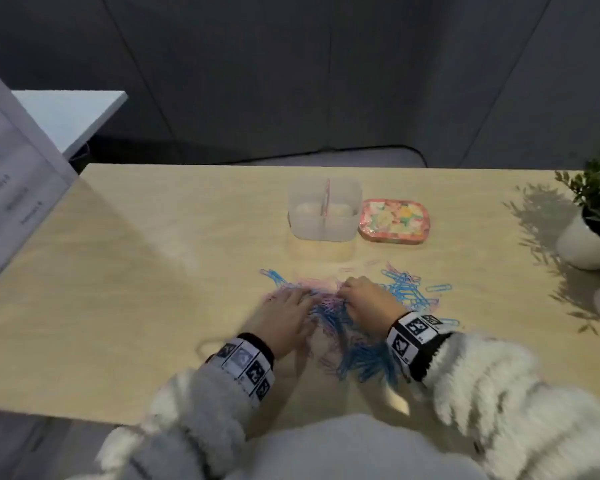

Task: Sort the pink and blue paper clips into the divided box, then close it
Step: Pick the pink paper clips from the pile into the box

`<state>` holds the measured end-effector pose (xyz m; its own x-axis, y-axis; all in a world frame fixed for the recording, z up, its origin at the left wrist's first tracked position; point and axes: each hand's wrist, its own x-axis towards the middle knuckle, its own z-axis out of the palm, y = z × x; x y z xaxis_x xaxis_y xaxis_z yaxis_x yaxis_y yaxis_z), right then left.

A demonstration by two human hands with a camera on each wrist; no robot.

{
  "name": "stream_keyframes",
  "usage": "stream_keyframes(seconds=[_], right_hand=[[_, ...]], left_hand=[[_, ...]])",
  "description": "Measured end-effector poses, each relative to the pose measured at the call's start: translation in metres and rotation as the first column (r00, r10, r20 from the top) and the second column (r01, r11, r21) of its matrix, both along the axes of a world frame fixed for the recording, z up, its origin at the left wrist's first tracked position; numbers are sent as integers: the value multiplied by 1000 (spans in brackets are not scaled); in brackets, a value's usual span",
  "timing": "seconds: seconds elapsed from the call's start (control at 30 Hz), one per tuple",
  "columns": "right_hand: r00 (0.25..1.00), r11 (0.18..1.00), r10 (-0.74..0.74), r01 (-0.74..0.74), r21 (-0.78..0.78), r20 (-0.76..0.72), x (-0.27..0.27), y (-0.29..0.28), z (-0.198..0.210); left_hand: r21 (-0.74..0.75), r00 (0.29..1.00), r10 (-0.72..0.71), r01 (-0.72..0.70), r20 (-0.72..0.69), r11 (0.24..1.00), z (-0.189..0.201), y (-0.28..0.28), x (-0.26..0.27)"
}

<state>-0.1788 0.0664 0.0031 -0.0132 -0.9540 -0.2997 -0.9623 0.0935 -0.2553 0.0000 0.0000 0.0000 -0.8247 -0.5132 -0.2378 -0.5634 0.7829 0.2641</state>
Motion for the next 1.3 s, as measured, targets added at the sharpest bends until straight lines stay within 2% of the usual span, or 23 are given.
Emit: stream_keyframes(seconds=[0.13, 0.23, 0.37, 0.47, 0.6, 0.77, 0.83, 0.9, 1.0, 1.13, 1.3], right_hand=[[997, 997, 75, -75, -26, 21, 4, 18, -7], [997, 998, 70, -70, -6, 42, -6, 29, -9], [984, 994, -100, 106, -32, 146, -24, 19, -3], [963, 966, -237, 248, -78, 130, -28, -4, -3], [925, 913, -365, 378, -151, 106, -36, -35, -12], [956, 954, -293, 291, -79, -28, -29, -50, -16], [979, 978, -201, 200, -54, -22, -15, -49, -18], [987, 989, -147, 149, -20, 69, -7, -46, -19], [962, 976, -209, 217, -27, 176, -12, -44, -18], [965, 977, -212, 212, 21, 153, -15, -41, -17], [954, 974, -227, 227, 22, 196, -6, -50, -14]], left_hand=[[23, 995, -46, 44, 84, 999, -15, 0, 0], [2, 994, -78, 78, 79, 997, -21, 0, 16], [-16, 998, -44, 45, 48, 999, -19, -9, 17], [-55, 999, 45, -45, -4, 997, -17, -20, 0], [-6, 974, 197, -199, -111, 980, -12, -46, -25], [13, 989, 147, -147, 24, 989, -10, -73, -48], [67, 989, 149, -150, 24, 986, -11, -77, -56], [107, 989, 146, -147, 12, 983, -12, -77, -62], [135, 989, 145, -141, -24, 981, -17, -74, -64], [127, 990, 132, -124, -54, 984, -21, -73, -63], [141, 994, 106, -102, -23, 985, -20, -75, -69]])
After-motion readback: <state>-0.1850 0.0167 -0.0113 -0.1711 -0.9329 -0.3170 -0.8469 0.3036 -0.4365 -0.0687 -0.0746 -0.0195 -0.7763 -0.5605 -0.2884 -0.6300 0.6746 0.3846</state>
